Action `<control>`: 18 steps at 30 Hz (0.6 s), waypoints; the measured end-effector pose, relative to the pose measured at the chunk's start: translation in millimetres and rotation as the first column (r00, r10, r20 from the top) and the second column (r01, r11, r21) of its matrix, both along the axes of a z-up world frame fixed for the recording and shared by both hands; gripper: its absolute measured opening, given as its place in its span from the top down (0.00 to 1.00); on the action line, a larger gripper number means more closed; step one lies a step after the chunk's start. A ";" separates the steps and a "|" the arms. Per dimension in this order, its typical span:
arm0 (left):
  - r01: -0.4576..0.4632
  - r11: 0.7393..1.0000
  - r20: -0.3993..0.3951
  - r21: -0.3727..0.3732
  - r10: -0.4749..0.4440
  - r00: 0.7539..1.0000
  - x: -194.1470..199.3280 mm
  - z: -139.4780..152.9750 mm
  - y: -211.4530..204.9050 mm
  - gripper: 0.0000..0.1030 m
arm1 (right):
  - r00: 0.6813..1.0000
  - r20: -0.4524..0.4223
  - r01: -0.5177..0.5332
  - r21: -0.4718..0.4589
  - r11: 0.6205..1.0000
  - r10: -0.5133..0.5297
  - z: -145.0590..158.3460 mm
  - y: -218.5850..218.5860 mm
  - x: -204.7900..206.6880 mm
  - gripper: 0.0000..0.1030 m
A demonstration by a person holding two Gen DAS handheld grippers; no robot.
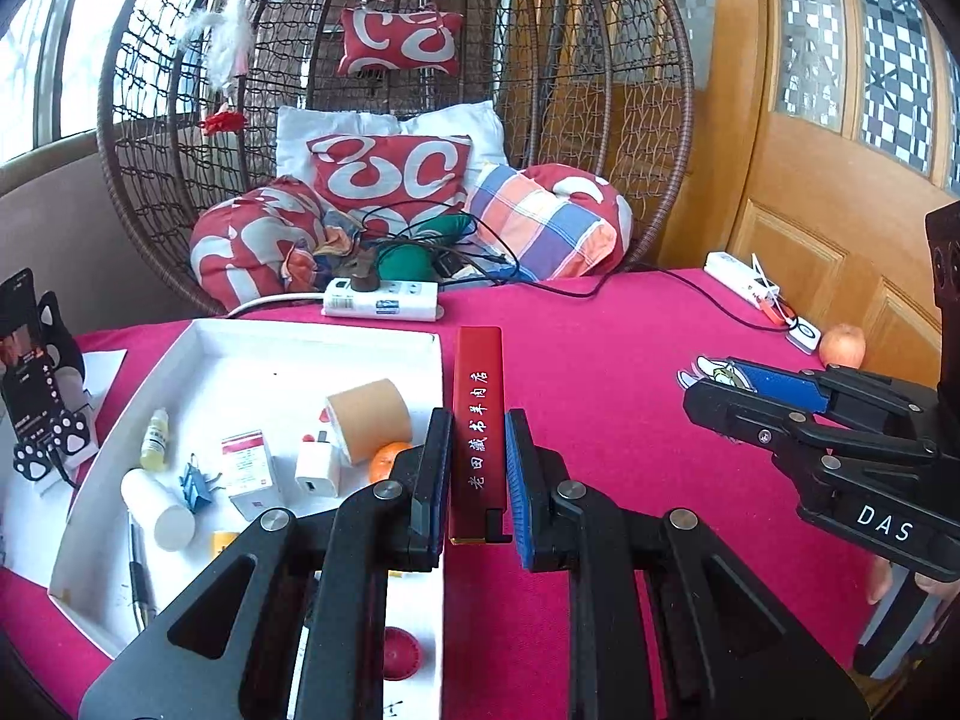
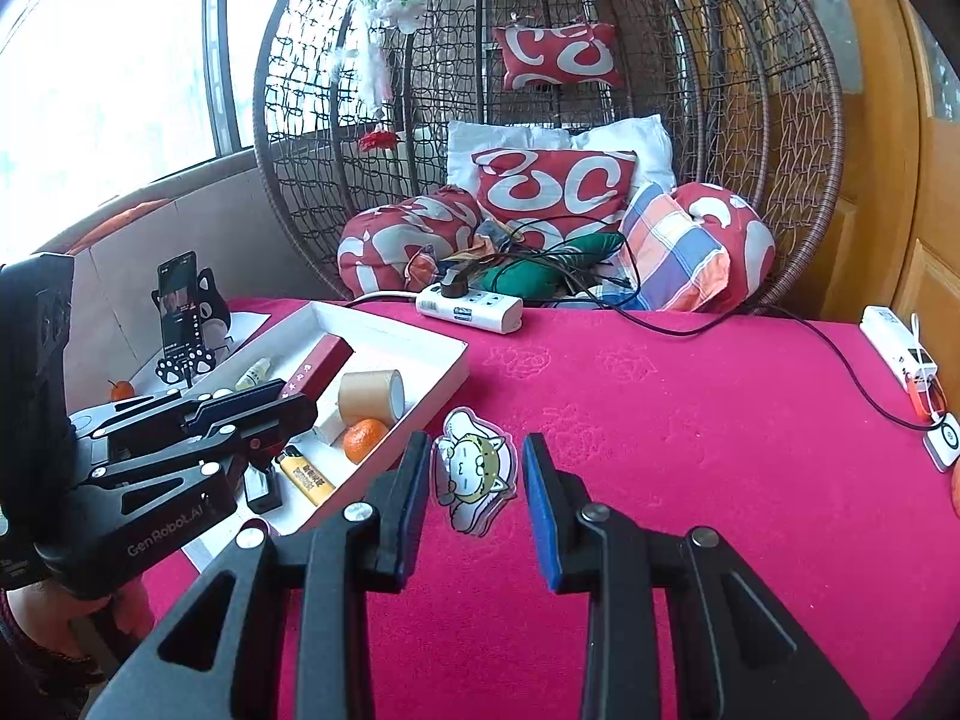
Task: Organize rigid objects
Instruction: 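Carry the red stick in the left gripper while the right gripper carries the sticker to the tray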
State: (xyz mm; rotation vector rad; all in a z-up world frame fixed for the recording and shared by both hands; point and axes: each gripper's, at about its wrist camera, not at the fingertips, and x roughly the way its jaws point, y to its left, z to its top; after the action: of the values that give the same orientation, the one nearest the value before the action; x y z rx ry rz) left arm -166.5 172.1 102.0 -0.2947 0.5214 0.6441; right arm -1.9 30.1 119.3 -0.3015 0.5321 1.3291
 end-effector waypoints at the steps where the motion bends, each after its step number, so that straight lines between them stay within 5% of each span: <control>1: -0.010 1.000 0.003 -0.002 0.010 1.000 -3.6 0.0 2.9 0.84 | 1.000 0.002 -0.008 -0.001 1.000 0.008 0.5 3.1 -2.6 0.70; 18: -0.234 0.972 -0.015 0.006 0.234 0.972 -67.7 -8.7 70.0 0.84 | 0.977 0.026 -0.208 -0.051 0.977 0.210 -2.0 75.9 -67.3 0.70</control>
State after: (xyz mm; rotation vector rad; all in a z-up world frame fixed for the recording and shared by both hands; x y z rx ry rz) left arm -234.2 242.0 93.3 -0.3509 0.5047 0.8769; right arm -69.2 106.1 117.3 -0.4261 0.5174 1.5142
